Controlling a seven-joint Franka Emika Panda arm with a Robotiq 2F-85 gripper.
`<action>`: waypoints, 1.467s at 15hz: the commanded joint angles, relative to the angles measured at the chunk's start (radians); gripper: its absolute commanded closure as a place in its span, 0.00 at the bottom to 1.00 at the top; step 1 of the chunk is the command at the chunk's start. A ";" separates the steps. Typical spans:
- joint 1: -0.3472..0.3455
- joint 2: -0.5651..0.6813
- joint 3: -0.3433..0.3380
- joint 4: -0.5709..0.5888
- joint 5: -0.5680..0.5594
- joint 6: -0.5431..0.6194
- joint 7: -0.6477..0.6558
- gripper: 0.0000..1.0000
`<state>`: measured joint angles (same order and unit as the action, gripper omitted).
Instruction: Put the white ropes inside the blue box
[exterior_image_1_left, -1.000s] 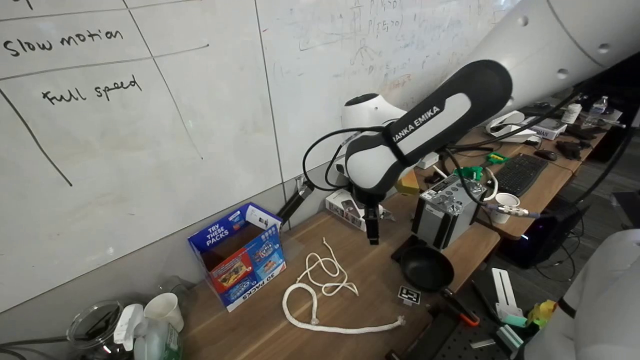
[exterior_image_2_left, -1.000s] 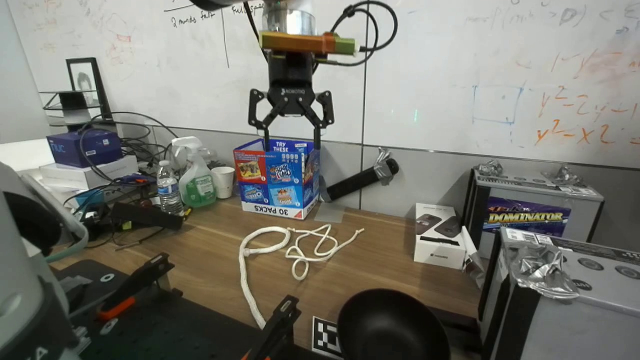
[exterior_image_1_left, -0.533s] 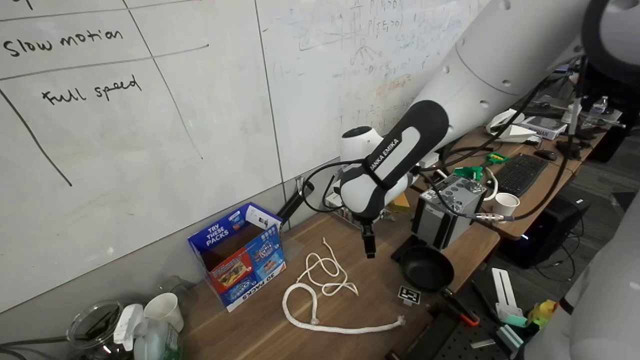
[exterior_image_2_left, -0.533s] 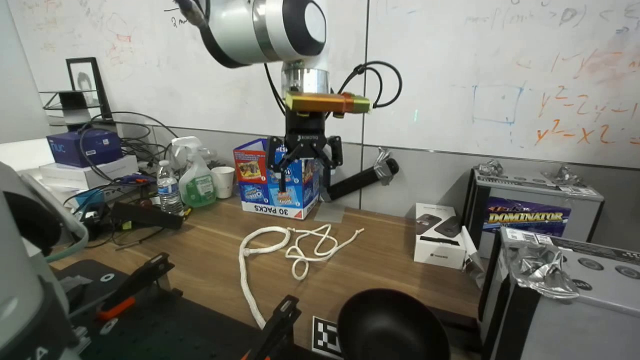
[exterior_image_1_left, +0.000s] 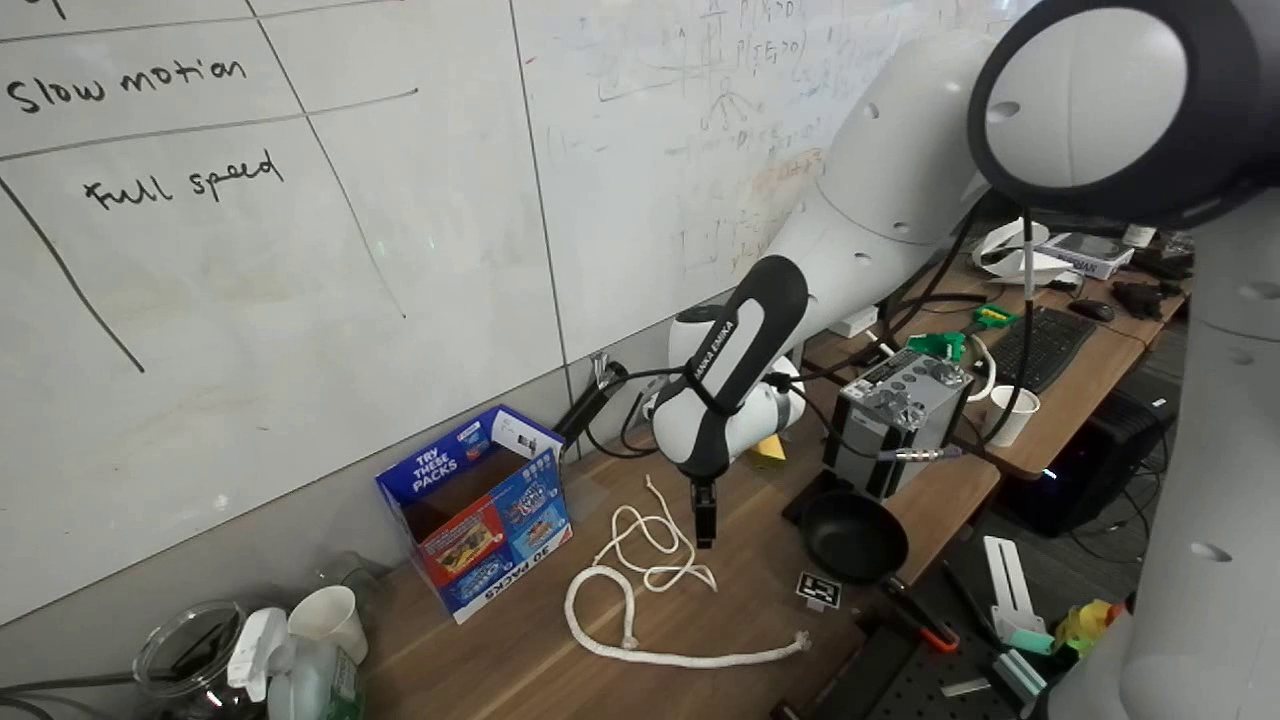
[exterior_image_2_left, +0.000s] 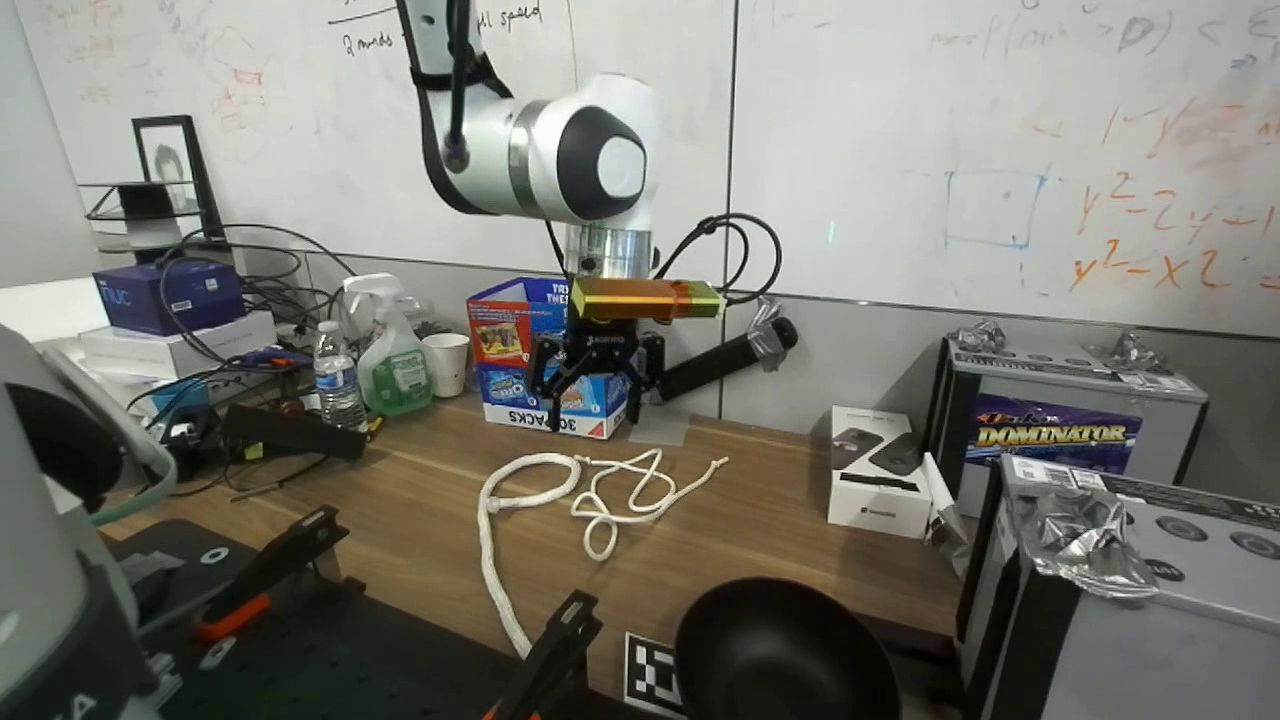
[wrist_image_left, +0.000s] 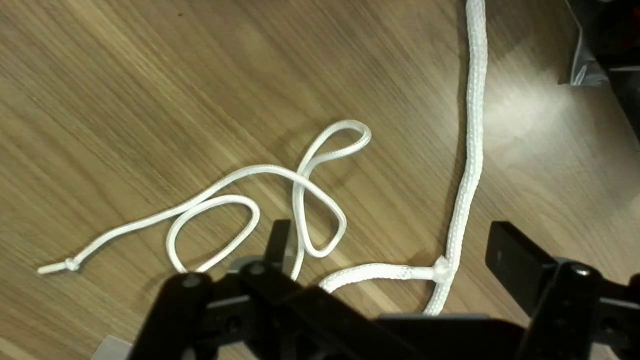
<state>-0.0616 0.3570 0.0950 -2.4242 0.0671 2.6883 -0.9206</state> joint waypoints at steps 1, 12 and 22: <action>-0.077 0.110 0.068 0.056 0.035 0.062 -0.052 0.00; -0.075 0.317 0.053 0.161 -0.169 0.088 -0.026 0.00; -0.040 0.417 0.056 0.266 -0.246 0.094 -0.018 0.00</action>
<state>-0.1058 0.7367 0.1473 -2.2089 -0.1525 2.7758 -0.9519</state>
